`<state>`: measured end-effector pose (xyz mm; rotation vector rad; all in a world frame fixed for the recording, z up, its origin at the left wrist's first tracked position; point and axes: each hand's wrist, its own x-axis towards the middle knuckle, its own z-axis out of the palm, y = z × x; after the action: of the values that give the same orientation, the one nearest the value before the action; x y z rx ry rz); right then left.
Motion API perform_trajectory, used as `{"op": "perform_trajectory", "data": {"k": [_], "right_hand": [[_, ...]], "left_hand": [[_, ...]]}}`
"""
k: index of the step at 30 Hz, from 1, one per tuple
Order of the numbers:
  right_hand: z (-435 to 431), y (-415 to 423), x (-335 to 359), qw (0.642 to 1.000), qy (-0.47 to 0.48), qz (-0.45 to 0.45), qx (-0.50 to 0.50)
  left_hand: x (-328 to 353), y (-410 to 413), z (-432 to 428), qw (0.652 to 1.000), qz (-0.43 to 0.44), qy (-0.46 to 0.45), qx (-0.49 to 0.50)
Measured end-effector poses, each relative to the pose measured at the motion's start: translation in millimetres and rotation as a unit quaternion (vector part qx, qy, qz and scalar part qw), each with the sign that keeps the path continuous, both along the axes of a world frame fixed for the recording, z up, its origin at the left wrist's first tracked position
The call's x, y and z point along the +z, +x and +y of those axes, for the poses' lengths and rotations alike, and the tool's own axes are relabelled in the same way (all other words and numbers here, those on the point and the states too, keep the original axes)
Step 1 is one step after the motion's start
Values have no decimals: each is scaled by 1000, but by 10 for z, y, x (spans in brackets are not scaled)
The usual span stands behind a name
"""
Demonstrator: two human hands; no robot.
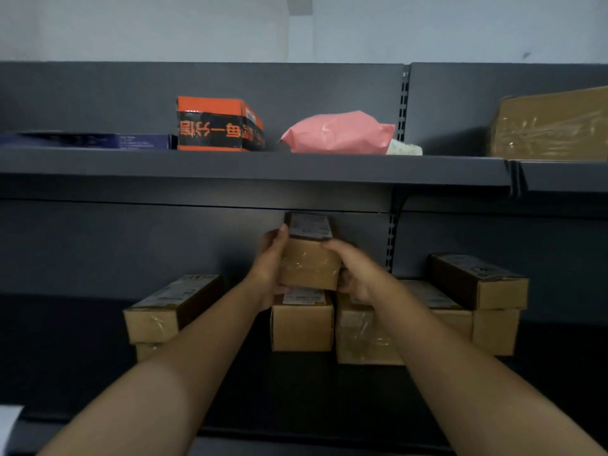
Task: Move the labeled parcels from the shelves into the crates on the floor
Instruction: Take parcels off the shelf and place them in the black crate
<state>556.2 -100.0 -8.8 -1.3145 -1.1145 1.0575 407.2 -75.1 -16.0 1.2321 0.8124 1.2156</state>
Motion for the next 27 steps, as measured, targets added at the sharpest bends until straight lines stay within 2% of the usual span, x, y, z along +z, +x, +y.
{"op": "perform_trajectory", "data": {"k": [2,5,6,8,10,12,14,20,24,27], "right_hand": [[45,-134,-17,1000,19,-12,22],[79,-335,-67,995,34,-62,66],[94,-392,-92,993,39,-90,66],[130,-459,-156,977,59,-200,38],[144,-449,-269,928,75,-365,29],[136,-416,-407,844,54,-532,40],[105,-378,-510,781,43,-622,23],[-81,-179,-555,728,69,-681,-36],[-233,-98,-549,721,87,-685,-49],[-398,-138,-595,732,104,-671,-60]], "left_hand": [[-3,-121,34,997,-46,-7,57],[-57,-311,100,981,-51,25,185],[-85,-373,118,976,-44,28,212],[-128,-476,117,971,-38,18,236],[-161,-554,99,967,-35,9,251],[-193,-593,88,966,-45,7,254],[-230,-608,62,967,-50,7,250],[-456,-552,-75,969,4,-31,244],[-684,-518,-224,975,34,-41,217],[-833,-554,-339,978,48,-71,190]]}}
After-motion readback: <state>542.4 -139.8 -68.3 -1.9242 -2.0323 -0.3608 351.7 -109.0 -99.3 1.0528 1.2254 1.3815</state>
